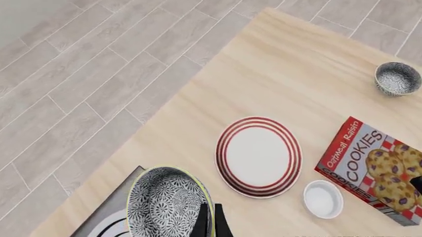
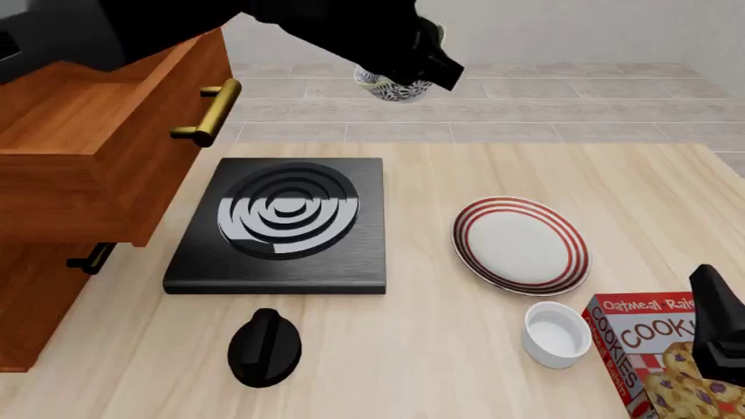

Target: Pick the akita bowl in the top layer of the wooden cabinet and place it on the plate.

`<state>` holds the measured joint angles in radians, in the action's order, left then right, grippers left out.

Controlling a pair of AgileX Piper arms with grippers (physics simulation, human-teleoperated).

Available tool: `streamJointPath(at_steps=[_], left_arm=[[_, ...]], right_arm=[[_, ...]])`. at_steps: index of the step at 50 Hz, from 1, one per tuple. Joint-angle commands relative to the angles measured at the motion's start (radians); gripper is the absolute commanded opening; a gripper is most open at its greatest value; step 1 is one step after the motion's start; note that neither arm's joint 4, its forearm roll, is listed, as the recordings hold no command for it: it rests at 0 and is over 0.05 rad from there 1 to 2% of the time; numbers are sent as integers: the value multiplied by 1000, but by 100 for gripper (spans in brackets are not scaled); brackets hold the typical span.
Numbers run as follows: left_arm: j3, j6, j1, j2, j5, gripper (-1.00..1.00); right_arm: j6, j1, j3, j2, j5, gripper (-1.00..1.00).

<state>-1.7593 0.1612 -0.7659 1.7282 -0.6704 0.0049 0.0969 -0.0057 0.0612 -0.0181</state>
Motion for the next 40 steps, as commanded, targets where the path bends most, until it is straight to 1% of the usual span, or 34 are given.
streamJointPath(at_steps=[1, 40], left_arm=[[13, 8, -14, 9, 19, -100], [40, 12, -85, 40, 51, -100]], right_arm=[[2, 0, 0, -2, 1, 100], [2, 3, 0, -2, 1, 100]])
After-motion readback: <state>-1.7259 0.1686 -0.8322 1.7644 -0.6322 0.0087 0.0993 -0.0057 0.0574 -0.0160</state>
